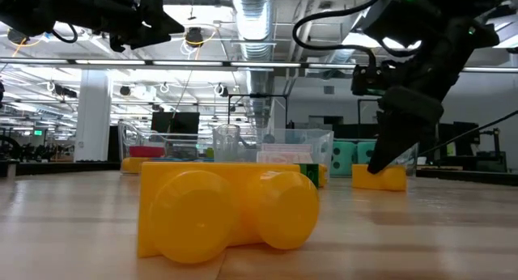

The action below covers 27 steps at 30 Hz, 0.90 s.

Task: Pick & Place Toys
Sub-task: Put the yellow game piece into the top left transparent bin

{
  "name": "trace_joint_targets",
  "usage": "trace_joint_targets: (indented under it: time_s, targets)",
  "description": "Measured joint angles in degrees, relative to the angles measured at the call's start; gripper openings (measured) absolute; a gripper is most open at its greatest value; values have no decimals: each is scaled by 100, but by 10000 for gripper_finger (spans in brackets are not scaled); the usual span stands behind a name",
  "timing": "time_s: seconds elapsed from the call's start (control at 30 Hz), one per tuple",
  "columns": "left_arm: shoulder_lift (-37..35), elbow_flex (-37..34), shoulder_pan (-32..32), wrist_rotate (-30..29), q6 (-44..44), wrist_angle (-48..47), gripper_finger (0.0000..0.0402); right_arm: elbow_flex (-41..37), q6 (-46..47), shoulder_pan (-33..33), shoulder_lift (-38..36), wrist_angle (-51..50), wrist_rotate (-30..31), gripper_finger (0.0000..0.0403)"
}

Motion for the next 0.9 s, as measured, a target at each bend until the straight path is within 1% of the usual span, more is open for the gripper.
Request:
trace_joint_targets:
  time_s: [0.07, 0.13, 0.2, 0.27, 0.37, 0.43, 0.5, 0.57, 0.67, 0.73, 0.83, 0.9]
  targets:
    - [0, 0, 0, -1, 2, 0, 237, 2, -20, 32, 0, 18, -21, 163]
    - [0, 0, 0, 3, 4, 0, 237, 3, -152, 37, 0, 130, -163, 161]
    - [0, 0, 0, 185, 24, 0, 237, 50, -293, 76, 0, 243, -262, 161]
    - [0, 0, 0, 694, 123, 0, 237, 189, -434, 148, -2, 266, -304, 161]
    - [0, 0, 0, 1695, 158, 0, 237, 419, -685, 298, 0, 232, -310, 152]
    - [0, 0, -2, 2316, 172, 0, 237, 616, -873, 412, 0, 225, -306, 135]
    - [0, 0, -5, 2695, 163, 0, 237, 782, -1034, 506, -2, 177, -309, 112]
    - [0, 0, -7, 2838, 106, -16, 237, 936, -1133, 579, -2, 88, -309, 86]
    - [0, 4, -4, 2849, 4, -168, 237, 1117, -1136, 647, -4, -172, -302, 51]
    - [0, 4, -7, 2849, -12, -262, 237, 1162, -1051, 664, -4, -265, -296, 35]
    - [0, 4, -4, 2849, -137, -286, 237, 1185, -965, 629, -4, -293, -232, 26]
    - [1, 4, -4, 2849, -158, -286, 237, 1185, -836, 565, -4, -357, -167, 31]
